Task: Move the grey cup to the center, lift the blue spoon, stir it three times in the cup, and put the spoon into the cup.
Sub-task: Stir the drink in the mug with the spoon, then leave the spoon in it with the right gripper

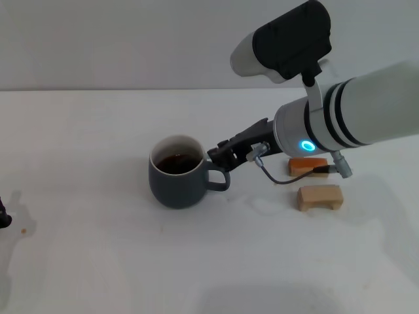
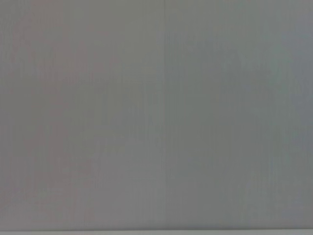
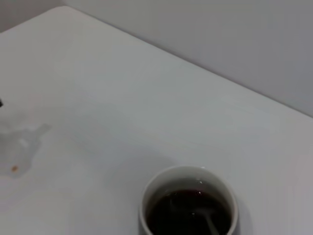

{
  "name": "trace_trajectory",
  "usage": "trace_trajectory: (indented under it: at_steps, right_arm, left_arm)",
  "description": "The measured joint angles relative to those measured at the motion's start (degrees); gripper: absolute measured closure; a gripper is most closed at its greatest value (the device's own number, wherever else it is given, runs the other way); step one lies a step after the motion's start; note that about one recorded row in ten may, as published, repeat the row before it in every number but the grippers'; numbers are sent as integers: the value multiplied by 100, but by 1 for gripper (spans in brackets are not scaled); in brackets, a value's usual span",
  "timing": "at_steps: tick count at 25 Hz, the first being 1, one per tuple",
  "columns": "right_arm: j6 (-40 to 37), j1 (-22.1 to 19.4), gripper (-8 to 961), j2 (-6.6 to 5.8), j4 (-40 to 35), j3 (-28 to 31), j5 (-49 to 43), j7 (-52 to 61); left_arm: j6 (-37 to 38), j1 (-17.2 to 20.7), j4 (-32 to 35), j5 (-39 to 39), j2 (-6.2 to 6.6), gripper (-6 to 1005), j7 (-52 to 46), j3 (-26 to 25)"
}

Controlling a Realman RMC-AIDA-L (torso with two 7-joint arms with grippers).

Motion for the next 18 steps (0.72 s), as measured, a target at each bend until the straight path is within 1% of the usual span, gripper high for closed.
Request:
trace_trajectory:
  at_steps: [3,9,15,17,18]
  right_arm:
    - [55,-88,792,13,179,-72,106,23]
    - [-8,-58,792,13,155,-157,422,6]
    - [-482,42,792,13,-17,-230,455,1]
    - [-640,84,792,12,-189,-192,547,-2]
    - [-780,126,792,3,-374,-164,763,-83]
  left_arm:
    - [16,-3,-19,0,0,1001,7,9]
    - [25,5,-37,0,0,1001,20,10]
    - [26,4,-15,0,0,1001,8,0]
    - [26,3,-12,0,0,1001,9,-5]
    - [26,3,-9,0,0,1001,10,-9]
